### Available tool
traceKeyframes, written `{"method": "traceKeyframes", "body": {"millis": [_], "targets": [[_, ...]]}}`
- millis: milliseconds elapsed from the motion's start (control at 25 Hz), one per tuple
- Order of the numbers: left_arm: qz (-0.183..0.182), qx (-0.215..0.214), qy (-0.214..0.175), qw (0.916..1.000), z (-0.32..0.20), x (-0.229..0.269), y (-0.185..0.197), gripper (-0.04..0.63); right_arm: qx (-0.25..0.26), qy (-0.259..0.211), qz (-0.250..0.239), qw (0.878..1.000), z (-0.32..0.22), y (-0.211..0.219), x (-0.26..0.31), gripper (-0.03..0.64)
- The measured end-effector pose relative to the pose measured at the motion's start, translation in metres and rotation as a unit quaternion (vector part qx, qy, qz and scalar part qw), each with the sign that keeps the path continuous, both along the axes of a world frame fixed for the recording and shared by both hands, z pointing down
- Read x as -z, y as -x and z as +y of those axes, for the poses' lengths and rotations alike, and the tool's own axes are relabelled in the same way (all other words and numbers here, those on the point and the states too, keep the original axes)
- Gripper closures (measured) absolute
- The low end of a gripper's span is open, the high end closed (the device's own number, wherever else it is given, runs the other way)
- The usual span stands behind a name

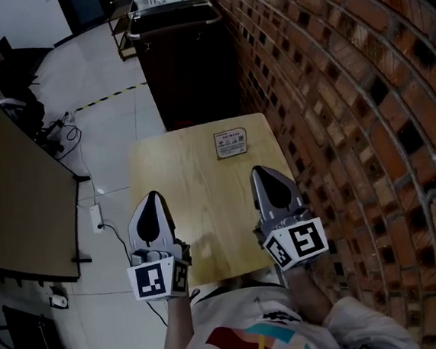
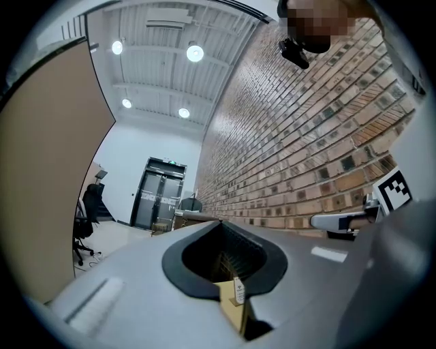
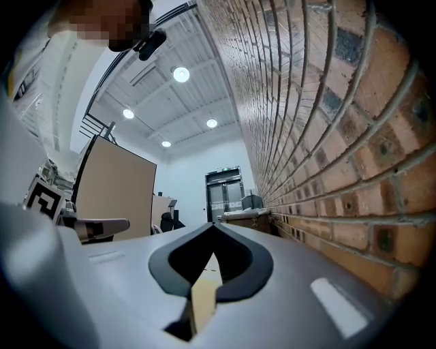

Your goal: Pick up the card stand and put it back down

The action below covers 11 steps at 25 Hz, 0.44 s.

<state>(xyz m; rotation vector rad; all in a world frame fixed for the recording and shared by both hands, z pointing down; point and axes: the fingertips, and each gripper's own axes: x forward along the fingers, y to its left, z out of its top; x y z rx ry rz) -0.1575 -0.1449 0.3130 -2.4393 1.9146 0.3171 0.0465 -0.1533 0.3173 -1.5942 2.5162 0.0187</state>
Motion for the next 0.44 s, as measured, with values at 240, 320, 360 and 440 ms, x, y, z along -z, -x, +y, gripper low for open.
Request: {"method": "traceKeyframes", "body": {"millis": [240,320,360,440], "targets": [[0.000,-0.007,0.003,1.0000,0.001,-0.003,-0.004,0.591,-0.003,-0.002,0.001,1.000,0.000,-0.004,0.000,0.615],[0.002,-0.005,0.001,1.0000,0.000,-0.002,-0.005,0.590,-0.007,-0.004,0.002,1.000,0.001,-0.007,0.000,0.615],[0.003,-0.004,0.001,1.0000,0.000,-0.002,-0.005,0.591,-0.009,-0.005,0.002,1.000,0.001,-0.008,0.000,0.615],[0.004,-0.002,-0.001,1.0000,0.000,-0.001,-0.005,0.591,-0.013,-0.006,0.003,1.000,0.001,-0.011,0.000,0.615]]}}
